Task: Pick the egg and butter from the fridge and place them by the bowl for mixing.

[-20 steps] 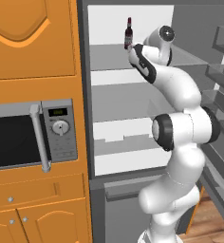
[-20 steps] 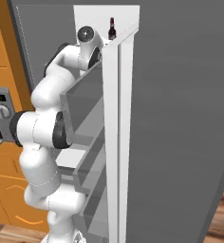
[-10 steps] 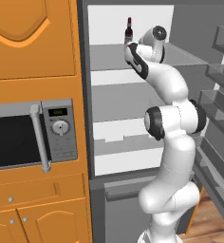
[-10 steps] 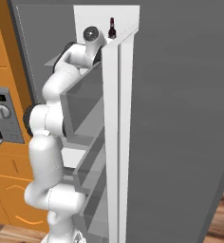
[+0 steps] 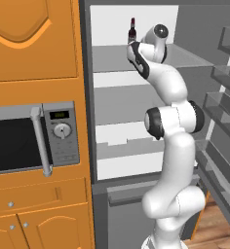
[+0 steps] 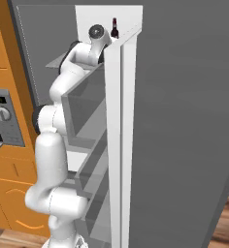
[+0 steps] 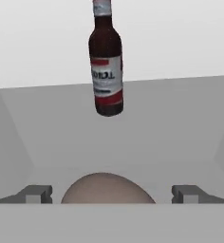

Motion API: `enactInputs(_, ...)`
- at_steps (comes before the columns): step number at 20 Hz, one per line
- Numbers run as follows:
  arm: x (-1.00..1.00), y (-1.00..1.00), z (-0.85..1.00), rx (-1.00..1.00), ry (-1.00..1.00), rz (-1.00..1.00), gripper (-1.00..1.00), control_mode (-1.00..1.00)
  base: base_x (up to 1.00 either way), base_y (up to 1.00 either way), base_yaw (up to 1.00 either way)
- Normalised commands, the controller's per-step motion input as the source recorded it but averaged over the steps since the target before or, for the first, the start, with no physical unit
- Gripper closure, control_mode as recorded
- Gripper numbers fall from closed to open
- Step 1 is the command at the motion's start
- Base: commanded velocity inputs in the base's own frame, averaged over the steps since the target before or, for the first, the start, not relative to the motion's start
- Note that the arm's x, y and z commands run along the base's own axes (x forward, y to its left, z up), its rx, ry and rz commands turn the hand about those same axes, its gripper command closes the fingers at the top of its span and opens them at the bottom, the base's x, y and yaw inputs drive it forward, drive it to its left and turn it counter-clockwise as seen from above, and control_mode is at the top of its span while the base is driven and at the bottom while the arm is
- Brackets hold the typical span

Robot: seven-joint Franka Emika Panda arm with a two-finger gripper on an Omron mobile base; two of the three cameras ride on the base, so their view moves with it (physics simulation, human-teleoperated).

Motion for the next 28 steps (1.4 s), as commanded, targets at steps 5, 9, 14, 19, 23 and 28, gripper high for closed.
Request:
enactInputs(5,0.0,0.0,-0.1,0.0,0.08,0.0,-1.0,-1.0,0.0,0.0,0.0)
enactInputs(9,0.0,0.0,-0.24,0.0,0.04,0.0,-1.0,-1.0,0.0,0.0,0.0)
enactInputs(14,0.09,0.0,-0.3,0.0,0.0,0.0,-1.0,-1.0,0.0,0.0,0.0)
enactInputs(19,0.1,0.0,-0.16,0.0,0.0,0.0,1.0,-1.0,0.0,0.0,0.0)
enactInputs(23,0.0,0.0,0.0,0.0,0.0,0.0,1.0,-1.0,0.0,0.0,0.0)
enactInputs(28,-0.34,0.01,0.0,-0.01,-0.11,0.0,1.0,-1.0,0.0,0.0,0.0)
